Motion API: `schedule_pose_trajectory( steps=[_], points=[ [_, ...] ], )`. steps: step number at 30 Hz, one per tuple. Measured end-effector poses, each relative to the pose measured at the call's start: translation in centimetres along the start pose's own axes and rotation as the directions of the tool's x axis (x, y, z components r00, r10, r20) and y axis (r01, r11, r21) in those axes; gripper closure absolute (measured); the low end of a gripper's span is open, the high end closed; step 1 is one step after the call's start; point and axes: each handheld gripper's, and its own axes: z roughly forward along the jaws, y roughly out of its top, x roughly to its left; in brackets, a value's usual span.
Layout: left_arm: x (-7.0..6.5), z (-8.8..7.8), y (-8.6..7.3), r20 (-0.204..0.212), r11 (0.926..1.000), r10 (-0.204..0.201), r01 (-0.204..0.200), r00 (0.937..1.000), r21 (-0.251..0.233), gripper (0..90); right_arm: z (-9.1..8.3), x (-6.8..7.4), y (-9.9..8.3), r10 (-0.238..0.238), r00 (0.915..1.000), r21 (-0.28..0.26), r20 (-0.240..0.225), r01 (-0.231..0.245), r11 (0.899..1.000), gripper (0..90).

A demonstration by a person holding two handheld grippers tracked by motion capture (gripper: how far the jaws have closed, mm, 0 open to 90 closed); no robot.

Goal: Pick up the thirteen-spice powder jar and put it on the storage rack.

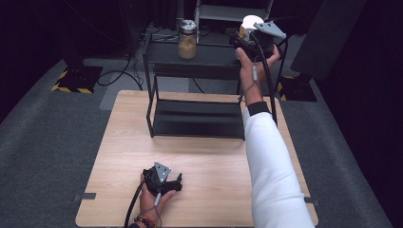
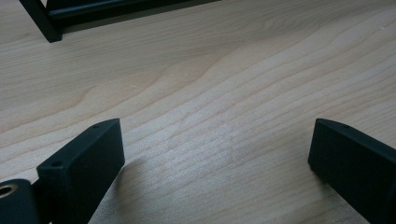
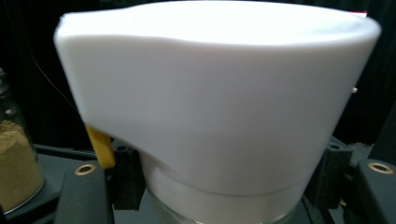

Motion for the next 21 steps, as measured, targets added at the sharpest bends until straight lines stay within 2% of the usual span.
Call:
schedule_pose_trajectory(
  steps=[4,7,11,21],
  points=[
    [0.0,0.0,0.0,0.001,1.0000,-0.001,0.001,1.0000,0.001,2.9,0.6,-0.5,-0.1,0.035,0.9994,0.019,-0.007,-0.035,0.999,29.9],
    [0.1,0.0,0.0,0.003,1.0000,-0.004,0.004,1.0000,0.001,2.9,1.0,-0.7,-0.2,0.040,0.9992,0.029,-0.002,-0.040,0.999,29.9],
    [0.1,0.0,0.0,0.004,1.0000,-0.006,0.006,1.0000,0.002,2.9,1.2,-1.3,-0.4,0.078,0.9969,0.036,0.001,-0.078,0.996,29.9],
    [0.3,0.1,0.1,0.011,0.9999,-0.014,0.014,0.9998,0.006,3.0,1.7,-1.2,-0.3,0.041,0.9991,0.047,0.006,-0.041,0.998,29.9]
  ],
)
